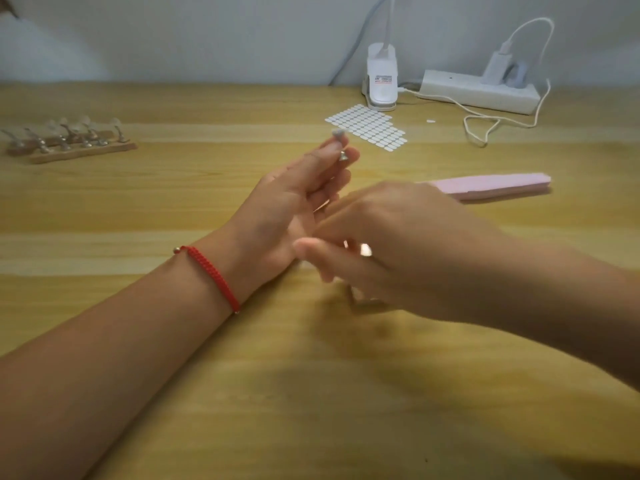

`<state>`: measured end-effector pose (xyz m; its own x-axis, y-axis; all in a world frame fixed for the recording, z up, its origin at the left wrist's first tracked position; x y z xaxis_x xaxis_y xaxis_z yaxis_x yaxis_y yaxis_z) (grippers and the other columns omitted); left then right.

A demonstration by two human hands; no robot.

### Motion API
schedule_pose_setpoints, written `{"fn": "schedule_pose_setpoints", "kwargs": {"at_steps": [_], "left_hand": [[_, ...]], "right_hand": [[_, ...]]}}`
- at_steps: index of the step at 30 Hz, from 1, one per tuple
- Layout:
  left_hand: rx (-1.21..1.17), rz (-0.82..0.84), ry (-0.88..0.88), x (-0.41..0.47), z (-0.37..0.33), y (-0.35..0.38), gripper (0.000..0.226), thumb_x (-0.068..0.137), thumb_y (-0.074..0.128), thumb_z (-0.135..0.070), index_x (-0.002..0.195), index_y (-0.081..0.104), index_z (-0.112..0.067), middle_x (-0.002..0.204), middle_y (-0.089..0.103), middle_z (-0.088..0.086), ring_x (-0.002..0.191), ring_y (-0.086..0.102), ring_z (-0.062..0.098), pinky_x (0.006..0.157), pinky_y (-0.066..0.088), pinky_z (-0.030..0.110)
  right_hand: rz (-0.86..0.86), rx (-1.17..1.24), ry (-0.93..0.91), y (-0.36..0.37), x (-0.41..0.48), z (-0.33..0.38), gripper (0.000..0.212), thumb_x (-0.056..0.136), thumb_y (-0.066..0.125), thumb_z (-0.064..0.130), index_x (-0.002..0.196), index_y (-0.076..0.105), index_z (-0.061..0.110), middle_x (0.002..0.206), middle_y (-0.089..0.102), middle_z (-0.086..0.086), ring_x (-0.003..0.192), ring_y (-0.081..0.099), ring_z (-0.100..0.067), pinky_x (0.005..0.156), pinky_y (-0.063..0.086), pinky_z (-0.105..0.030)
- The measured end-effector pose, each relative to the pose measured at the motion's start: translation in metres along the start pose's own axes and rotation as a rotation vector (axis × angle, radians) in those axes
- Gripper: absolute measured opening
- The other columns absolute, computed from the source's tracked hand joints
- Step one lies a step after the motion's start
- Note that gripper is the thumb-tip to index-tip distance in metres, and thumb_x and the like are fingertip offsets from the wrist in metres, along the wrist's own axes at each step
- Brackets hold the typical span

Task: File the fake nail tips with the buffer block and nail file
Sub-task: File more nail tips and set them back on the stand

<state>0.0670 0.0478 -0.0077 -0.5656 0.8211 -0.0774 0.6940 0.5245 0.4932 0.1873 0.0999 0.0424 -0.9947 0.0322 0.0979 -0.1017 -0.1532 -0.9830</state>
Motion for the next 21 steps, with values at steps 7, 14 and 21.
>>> {"fn": "schedule_pose_setpoints", "kwargs": {"at_steps": [7,14,21], "left_hand": [[-0.235,-0.035,-0.103,0.003,-0.005,-0.006,0.013,0.089,0.061,-0.021,0.081,0.071,-0.024,0.083,0.07,-0.012,0.07,0.061,-0.001,0.065,0.052,0.013],[-0.264,-0.071,-0.082,0.006,-0.009,-0.012,0.013,0.094,0.056,-0.022,0.087,0.065,-0.028,0.084,0.067,-0.013,0.067,0.057,0.001,0.065,0.045,0.015],[-0.281,-0.071,-0.075,0.007,-0.008,-0.013,0.012,0.094,0.056,-0.022,0.088,0.065,-0.027,0.085,0.067,-0.012,0.067,0.057,0.001,0.067,0.044,0.015]], "right_hand": [[0.131,0.016,-0.034,0.019,0.019,0.006,0.054,0.091,0.036,0.069,0.106,0.055,0.02,0.102,0.035,0.003,0.112,0.04,-0.017,0.076,0.018,-0.02],[0.14,-0.064,-0.01,0.037,0.02,0.0,0.062,0.084,0.038,0.081,0.092,0.033,0.019,0.104,0.027,0.003,0.125,0.03,-0.018,0.098,0.027,-0.035],[0.079,-0.107,-0.037,0.042,0.019,-0.002,0.064,0.084,0.036,0.083,0.088,0.033,0.02,0.101,0.03,0.002,0.1,0.022,-0.014,0.093,0.027,-0.036]]}}
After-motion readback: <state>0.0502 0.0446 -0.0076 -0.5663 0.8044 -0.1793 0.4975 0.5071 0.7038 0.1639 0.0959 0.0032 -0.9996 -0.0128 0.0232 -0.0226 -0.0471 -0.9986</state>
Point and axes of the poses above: each hand's wrist, its own x-axis towards the middle knuckle, its own y-axis out of the palm, z = x × y, the point moved 1 cm from there along x, towards the middle knuckle
